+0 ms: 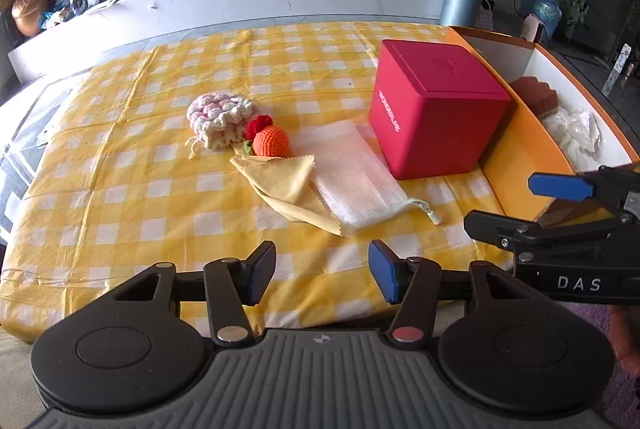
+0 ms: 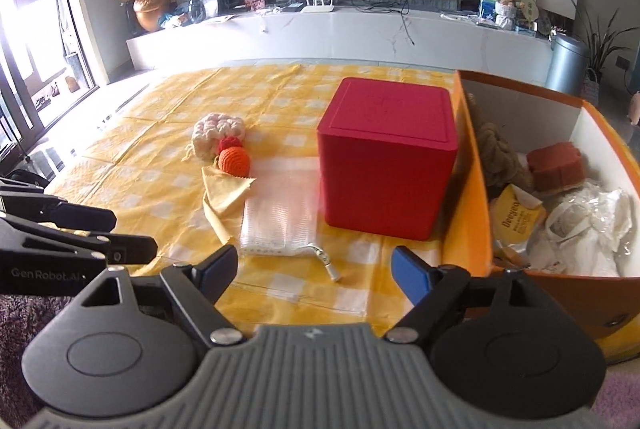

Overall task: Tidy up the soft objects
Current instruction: 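Grasp the white mesh bag with the right gripper while the left approaches the yellow cloth, then grasp the yellow cloth with the left gripper while the right holds the mesh bag, then lift the mesh bag and yellow cloth and carry them over the cardboard box, then lower both items into the box and open both grippers to release them, then withdraw both grippers and reach toward the crocheted pouch and orange ball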

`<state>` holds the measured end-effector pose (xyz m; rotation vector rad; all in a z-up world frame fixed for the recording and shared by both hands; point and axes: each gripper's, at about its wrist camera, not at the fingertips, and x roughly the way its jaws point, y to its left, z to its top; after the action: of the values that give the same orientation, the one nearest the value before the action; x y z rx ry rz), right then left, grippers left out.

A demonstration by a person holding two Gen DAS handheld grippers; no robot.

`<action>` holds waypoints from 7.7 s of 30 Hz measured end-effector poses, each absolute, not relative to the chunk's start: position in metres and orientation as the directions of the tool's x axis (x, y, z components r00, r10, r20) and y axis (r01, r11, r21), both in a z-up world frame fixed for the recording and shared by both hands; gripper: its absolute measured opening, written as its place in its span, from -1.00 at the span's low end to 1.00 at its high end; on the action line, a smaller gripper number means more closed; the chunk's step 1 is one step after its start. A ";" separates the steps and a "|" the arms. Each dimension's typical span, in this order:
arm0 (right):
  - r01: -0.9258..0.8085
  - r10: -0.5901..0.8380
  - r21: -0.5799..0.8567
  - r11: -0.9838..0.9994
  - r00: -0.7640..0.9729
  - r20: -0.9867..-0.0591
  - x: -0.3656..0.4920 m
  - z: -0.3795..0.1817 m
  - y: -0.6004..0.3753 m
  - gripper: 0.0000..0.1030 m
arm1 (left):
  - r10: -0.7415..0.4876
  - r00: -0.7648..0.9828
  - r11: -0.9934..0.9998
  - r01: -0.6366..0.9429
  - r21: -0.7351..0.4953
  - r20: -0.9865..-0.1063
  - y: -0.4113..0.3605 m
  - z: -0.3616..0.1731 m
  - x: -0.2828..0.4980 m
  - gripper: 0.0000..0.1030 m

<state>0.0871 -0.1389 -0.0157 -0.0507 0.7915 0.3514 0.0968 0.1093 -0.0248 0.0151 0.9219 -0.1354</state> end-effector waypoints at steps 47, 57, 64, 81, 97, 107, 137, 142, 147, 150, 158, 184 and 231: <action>-0.468 0.299 0.042 0.883 0.490 -0.819 0.186 -0.108 -0.066 -0.94 | -0.045 0.484 0.998 0.060 -0.019 -0.874 0.117 -0.118 0.215 0.45; -0.456 0.310 0.080 0.886 0.456 -0.835 0.179 -0.102 -0.079 -0.98 | -0.072 0.496 0.994 0.112 -0.018 -0.866 0.111 -0.115 0.210 -0.88; -0.456 0.279 0.042 0.889 0.467 -0.839 0.171 -0.100 -0.091 -0.77 | -0.181 0.439 0.982 0.124 -0.140 -0.880 0.107 -0.097 0.186 -0.89; -0.506 0.291 0.022 0.862 0.459 -0.840 0.169 -0.114 -0.069 0.44 | -0.175 0.420 0.981 -0.004 -0.195 -0.890 0.127 -0.104 0.178 -0.89; -0.498 0.327 0.039 0.866 0.507 -0.797 0.157 -0.084 -0.090 -0.98 | -0.178 0.505 0.980 0.014 -0.199 -0.844 0.117 -0.074 0.154 -0.89; -0.476 0.384 0.084 0.875 0.579 -0.719 0.117 -0.036 -0.123 -0.97 | -0.180 0.580 0.979 0.032 -0.199 -0.794 0.096 -0.036 0.123 -0.89; -0.201 0.191 0.059 0.978 0.743 -0.641 0.094 0.043 -0.312 -0.97 | -0.410 0.558 0.863 0.493 -0.108 -0.721 -0.108 0.043 0.160 -0.89; -0.186 0.188 0.081 0.979 0.679 -0.709 0.123 0.038 -0.335 -0.97 | -0.391 0.499 0.845 0.528 -0.086 -0.773 -0.137 0.028 0.187 -0.89; -0.203 0.181 0.070 0.977 0.606 -0.774 0.149 0.022 -0.339 -0.97 | -0.342 0.425 0.822 0.568 -0.048 -0.838 -0.157 0.005 0.203 -0.89; -0.216 0.193 0.084 0.973 0.554 -0.810 0.159 0.008 -0.338 -0.97 | -0.313 0.396 0.806 0.592 -0.020 -0.863 -0.166 -0.008 0.208 -0.88; -0.235 0.206 0.103 0.966 0.469 -0.859 0.167 -0.016 -0.333 -0.96 | -0.233 0.386 0.784 0.617 0.062 -0.893 -0.175 -0.033 0.215 -0.88; -0.250 0.143 0.025 0.968 0.466 -0.873 0.158 0.004 -0.329 -0.05 | -0.291 0.452 0.801 0.597 0.044 -0.843 -0.152 -0.007 0.201 0.16; -0.420 0.315 0.028 0.907 0.633 -0.707 0.098 -0.020 -0.105 0.30 | -0.131 0.639 0.991 0.069 -0.113 -0.758 0.152 -0.019 0.116 0.17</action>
<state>0.0975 -0.1049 -0.0204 -0.1446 0.7794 0.4222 0.1159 0.1523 -0.0194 -0.0753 0.8703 -0.1144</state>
